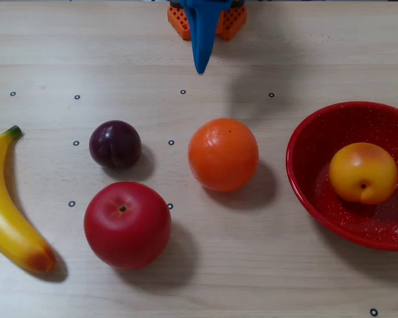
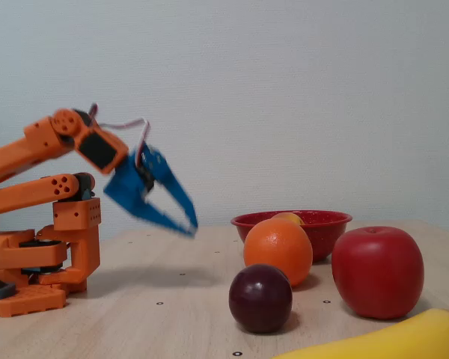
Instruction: Put peach in the red bowl.
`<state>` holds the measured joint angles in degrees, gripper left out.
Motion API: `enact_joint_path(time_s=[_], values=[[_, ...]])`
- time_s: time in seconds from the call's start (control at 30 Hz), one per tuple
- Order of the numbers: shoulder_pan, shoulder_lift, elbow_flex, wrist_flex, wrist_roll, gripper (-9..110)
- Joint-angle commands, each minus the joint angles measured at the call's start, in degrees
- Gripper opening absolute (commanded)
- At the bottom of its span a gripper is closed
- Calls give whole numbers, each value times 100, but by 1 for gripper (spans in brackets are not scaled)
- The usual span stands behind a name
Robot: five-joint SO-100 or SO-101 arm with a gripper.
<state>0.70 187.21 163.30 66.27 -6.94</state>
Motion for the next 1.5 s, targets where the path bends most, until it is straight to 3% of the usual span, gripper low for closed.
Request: enact_joint_path(time_s=[0.0, 0.57, 1.47], values=[[141, 185, -9, -246, 290, 0], [62, 352, 1652, -835, 686, 0], [105, 360, 1652, -826, 677, 0]])
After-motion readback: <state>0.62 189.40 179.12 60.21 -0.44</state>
